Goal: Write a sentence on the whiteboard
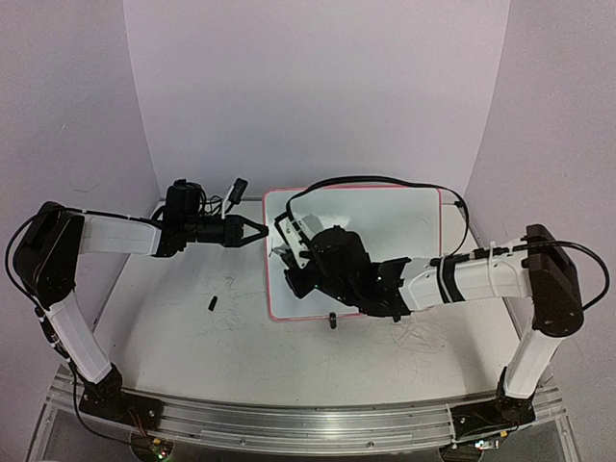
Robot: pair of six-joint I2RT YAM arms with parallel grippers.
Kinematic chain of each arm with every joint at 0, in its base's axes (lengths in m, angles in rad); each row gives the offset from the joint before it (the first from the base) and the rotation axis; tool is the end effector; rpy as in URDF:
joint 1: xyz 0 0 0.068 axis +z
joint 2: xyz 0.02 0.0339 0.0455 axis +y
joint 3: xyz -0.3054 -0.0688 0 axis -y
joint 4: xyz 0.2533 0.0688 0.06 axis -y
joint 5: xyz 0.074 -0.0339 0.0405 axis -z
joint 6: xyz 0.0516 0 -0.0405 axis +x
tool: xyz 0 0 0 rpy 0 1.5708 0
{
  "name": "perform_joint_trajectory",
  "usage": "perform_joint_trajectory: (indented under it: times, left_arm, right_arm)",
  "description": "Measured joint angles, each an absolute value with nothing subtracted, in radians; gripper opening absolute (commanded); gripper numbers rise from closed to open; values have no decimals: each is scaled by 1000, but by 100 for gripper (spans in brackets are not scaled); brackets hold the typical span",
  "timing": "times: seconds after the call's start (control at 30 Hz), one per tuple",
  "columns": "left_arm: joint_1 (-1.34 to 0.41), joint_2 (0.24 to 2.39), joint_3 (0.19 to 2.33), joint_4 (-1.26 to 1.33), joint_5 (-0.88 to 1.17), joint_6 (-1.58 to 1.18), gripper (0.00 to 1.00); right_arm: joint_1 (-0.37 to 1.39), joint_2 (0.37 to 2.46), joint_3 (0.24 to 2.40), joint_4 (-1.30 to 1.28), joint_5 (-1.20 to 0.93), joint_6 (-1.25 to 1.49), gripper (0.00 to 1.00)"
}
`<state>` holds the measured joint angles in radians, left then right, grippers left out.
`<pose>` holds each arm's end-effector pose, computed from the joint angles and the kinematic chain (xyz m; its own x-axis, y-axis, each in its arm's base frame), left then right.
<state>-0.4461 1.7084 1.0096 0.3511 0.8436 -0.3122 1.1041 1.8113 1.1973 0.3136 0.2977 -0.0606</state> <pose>0.3408 -0.2057 0.2621 -0.5752 0.0488 -0.8165 0.7815 0.3275 -0.5310 0.2170 0.3970 0.2767 -0.0888 -0.3050 -0.9482 -0.7344 0.6631 -0.1445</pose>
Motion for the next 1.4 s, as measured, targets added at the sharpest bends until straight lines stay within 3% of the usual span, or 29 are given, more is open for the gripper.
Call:
perform_joint_trajectory:
  times: [1.4]
  left_arm:
    - [-450,1697,1005,349,839,-312,0]
  right_arm:
    - [1101,1848,1225,326,353,-59,0]
